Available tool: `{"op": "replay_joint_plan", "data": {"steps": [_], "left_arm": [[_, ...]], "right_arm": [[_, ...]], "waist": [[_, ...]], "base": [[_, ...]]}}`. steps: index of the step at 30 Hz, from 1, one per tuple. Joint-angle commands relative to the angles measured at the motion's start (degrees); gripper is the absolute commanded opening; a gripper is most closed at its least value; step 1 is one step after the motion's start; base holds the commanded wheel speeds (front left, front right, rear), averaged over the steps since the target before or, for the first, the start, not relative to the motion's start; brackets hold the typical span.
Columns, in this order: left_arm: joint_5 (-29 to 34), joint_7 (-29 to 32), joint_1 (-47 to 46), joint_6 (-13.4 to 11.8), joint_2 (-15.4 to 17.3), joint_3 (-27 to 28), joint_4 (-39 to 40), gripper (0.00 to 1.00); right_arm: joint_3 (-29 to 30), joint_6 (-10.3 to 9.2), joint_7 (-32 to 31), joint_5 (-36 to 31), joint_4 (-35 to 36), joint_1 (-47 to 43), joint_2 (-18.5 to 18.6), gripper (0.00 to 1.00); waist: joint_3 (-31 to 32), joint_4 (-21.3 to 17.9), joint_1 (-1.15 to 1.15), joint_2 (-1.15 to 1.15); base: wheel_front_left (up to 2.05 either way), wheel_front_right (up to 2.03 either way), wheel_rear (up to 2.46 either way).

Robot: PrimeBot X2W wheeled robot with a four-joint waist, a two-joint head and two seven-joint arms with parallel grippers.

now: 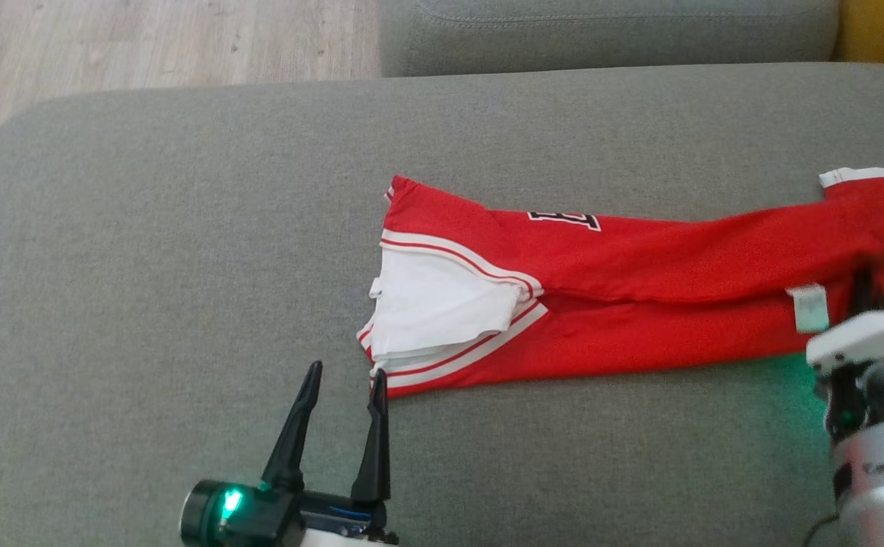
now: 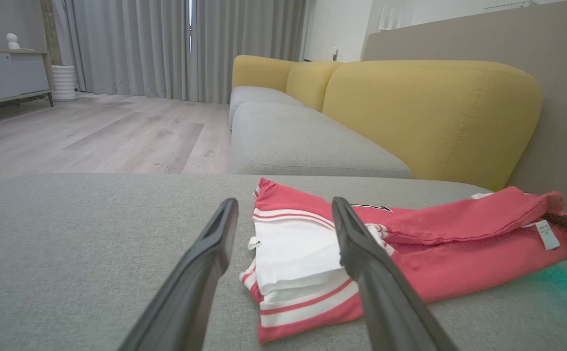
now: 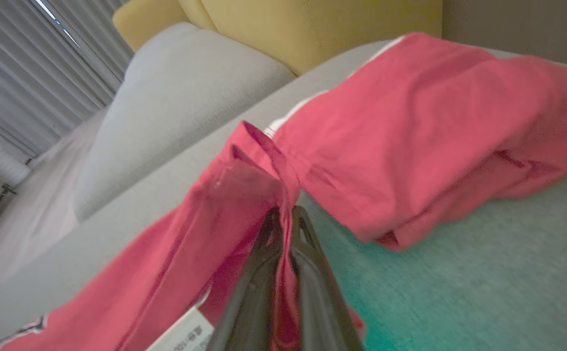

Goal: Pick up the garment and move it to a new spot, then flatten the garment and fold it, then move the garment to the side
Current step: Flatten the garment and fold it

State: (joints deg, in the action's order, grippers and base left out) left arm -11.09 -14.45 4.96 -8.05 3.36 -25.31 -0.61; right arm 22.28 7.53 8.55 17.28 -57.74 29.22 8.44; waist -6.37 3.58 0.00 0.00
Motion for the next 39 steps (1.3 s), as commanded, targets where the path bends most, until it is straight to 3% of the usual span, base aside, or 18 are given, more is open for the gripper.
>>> {"op": "replay_joint_plan", "data": {"steps": [1, 10, 16, 24, 35, 37, 39], "left_arm": [[0.42, -0.55, -0.82, 0.25, -0.48, 2.39, 1.89, 1.0], [0.16, -0.55, -0.4, 0.37, -0.48, 2.05, 1.4, 1.0], [0.03, -0.55, -0.41, 0.48, -0.48, 1.62, 1.35, 1.0], [-0.09, -0.55, -1.0, 0.63, -0.48, 0.63, 1.02, 1.0], [-0.23, -0.55, -2.16, 0.43, -0.48, -0.48, 0.52, 1.0], [-0.37, -0.55, -2.2, 0.26, -0.48, -0.58, 0.48, 1.0], [-0.52, -0.55, -2.11, 0.09, -0.48, -0.55, 0.36, 1.0]], "right_arm": [[-3.56, -0.04, -0.09, 3.01, 4.37, 1.13, 0.55, 0.0], [-17.78, -0.04, -8.78, 21.39, 28.04, -2.2, -4.79, 0.0], [-30.18, -0.04, -10.98, 29.78, 35.43, -5.15, -5.52, 0.0], [-48.48, -0.04, -5.02, 39.34, 30.32, -2.45, -5.55, 0.0], [-64.99, -0.04, 3.43, 51.78, 16.04, 6.81, -5.56, 0.0], [-67.83, -0.04, 4.07, 54.79, 14.25, 7.97, -5.56, 1.0], [-70.85, -0.04, 4.54, 57.39, 13.3, 8.72, -5.56, 1.0]], "waist": [[0.24, -0.19, 0.0, 0.0], [1.99, 2.32, 0.0, 0.0], [2.2, 5.82, 0.0, 0.0], [1.64, 10.44, 0.0, 0.0], [0.68, 14.64, 0.0, 0.0], [0.66, 14.97, 0.0, 0.0], [0.8, 15.02, 0.0, 0.0]], "base": [[0.0, 0.0, 0.0], [0.0, 0.0, 0.0], [0.0, 0.0, 0.0], [0.0, 0.0, 0.0], [0.0, 0.0, 0.0], [0.0, 0.0, 0.0], [0.0, 0.0, 0.0]]}}
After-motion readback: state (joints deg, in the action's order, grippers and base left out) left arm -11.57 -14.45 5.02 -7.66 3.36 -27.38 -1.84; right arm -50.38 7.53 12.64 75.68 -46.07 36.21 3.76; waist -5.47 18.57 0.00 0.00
